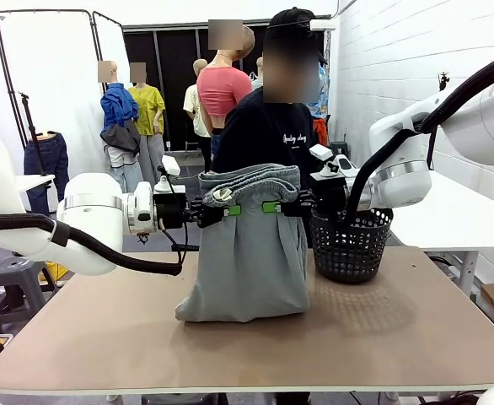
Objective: Fold the training pants.
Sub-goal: Fold the Training pants in half.
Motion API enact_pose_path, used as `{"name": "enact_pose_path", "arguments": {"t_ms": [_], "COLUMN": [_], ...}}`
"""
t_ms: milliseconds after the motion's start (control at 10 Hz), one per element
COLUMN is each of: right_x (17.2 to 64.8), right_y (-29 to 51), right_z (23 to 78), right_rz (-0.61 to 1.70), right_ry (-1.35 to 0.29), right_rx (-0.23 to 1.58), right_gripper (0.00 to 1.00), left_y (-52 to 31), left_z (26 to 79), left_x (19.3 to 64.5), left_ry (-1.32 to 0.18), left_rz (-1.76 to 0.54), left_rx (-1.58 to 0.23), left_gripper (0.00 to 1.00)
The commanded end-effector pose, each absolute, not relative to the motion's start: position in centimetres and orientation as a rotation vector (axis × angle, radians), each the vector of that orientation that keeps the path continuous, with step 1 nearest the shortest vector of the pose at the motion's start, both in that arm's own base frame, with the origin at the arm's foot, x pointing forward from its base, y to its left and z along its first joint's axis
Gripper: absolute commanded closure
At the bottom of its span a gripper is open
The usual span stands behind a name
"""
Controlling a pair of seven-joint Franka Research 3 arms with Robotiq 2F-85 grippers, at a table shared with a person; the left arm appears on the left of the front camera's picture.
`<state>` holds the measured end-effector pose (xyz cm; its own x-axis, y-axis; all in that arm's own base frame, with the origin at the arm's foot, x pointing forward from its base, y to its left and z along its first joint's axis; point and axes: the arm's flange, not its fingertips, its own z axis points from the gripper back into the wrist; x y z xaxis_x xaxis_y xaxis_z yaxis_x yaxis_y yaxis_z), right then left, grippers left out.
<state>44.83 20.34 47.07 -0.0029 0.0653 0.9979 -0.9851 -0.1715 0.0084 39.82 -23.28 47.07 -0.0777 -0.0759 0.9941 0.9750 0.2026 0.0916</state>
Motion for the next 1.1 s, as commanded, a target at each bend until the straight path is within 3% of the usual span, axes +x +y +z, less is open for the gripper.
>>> {"name": "enact_pose_path", "arguments": {"t_ms": [0,1000], "right_x": [44.76,44.76], "right_y": [20.36,20.36], "right_z": [47.20,47.20], "right_rz": [1.356,1.356], "right_ry": [-1.079,-1.079], "right_rx": [1.302,1.302], "right_gripper": [1.00,1.00], "left_y": [-23.43,-23.43], "left_z": [47.35,47.35], "left_x": [39.79,39.79], "left_ry": [-1.319,-1.319], "left_rz": [-1.143,-1.143], "left_rx": [-0.953,-0.953], "left_gripper": [1.00,1.00]}}
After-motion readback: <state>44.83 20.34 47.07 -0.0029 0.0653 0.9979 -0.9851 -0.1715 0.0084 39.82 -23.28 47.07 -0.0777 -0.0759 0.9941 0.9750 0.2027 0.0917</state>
